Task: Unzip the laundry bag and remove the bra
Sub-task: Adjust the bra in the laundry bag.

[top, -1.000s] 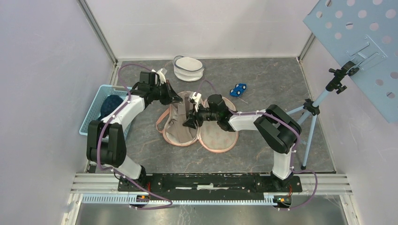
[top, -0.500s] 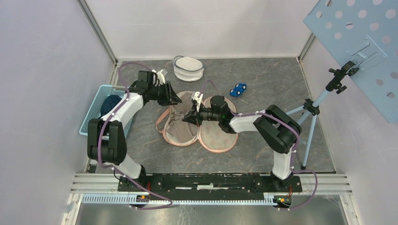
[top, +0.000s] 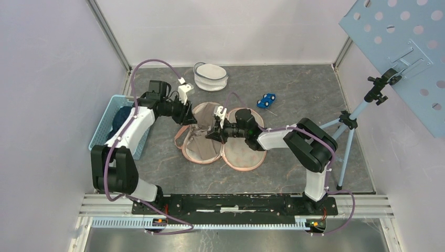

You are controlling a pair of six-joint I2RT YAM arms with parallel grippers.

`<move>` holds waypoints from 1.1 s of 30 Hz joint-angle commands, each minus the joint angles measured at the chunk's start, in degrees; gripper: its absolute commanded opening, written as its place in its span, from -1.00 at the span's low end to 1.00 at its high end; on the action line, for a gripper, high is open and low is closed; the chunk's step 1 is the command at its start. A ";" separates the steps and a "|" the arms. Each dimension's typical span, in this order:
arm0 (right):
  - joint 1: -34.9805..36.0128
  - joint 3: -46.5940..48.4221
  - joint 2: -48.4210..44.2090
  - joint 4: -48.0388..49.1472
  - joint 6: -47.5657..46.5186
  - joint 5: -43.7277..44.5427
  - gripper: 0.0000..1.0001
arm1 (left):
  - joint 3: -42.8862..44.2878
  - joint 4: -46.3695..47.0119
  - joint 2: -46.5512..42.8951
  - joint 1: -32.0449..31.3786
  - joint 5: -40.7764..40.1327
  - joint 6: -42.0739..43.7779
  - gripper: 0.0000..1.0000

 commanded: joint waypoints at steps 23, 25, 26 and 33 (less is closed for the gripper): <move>0.31 -3.25 -1.70 1.93 2.18 -0.38 -0.98 | -14.93 11.53 -6.38 -5.33 8.70 35.15 -0.04; 0.32 -3.06 -1.48 1.92 2.62 -0.46 -0.98 | -15.02 11.51 -5.83 -6.34 8.15 35.55 -0.05; 0.28 -2.98 -1.39 1.96 2.78 -0.48 -0.99 | -15.02 11.60 -5.55 -6.83 7.61 35.90 -0.04; 0.09 -2.88 -1.14 1.51 2.94 -0.59 -0.99 | -15.02 12.30 -3.28 -10.19 4.57 36.58 -0.04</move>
